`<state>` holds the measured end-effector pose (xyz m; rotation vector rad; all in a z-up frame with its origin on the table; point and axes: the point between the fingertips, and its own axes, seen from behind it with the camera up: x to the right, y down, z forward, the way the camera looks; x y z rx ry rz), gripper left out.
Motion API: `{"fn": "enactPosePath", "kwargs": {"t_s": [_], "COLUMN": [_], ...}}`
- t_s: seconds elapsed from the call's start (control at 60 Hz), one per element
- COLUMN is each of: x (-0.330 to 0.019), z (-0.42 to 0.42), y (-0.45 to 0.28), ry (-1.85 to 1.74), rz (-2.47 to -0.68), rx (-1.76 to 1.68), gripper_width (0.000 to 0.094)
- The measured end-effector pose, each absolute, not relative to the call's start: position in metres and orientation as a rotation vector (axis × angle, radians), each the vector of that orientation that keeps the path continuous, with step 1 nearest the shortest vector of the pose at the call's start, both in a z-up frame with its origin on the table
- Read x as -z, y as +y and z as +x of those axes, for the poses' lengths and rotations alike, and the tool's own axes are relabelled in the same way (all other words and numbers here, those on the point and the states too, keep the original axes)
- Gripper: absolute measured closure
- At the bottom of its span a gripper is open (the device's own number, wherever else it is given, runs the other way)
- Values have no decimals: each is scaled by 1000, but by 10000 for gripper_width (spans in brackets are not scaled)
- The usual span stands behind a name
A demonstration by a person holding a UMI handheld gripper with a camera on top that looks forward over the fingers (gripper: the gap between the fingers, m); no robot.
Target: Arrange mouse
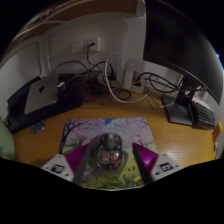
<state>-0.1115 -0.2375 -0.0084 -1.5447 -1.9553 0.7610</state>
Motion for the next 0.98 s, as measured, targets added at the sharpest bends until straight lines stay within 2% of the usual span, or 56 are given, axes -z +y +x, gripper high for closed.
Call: {"fn": "enactPosePath", "kwargs": {"t_s": [0.017, 0.05, 0.1, 0.333, 0.483, 0.717, 0.983], "x": [5, -3, -21, -110, -147, -172, -169], "z": [-109, -101, -84, 45, 102, 131, 143], "y": [-237, -235, -231, -190, -161, -125, -122], "ry": [-1958, -1961, -1957, -2034, -1991, -1896, -1884], "rz": [-1547, -1560, -1585, -1597, -1656, -1705, -1708], "rx": [-753, -752, -751, -695, -689, -673, -676], "gripper_width": [57, 95, 72, 79, 80, 76, 78]}}
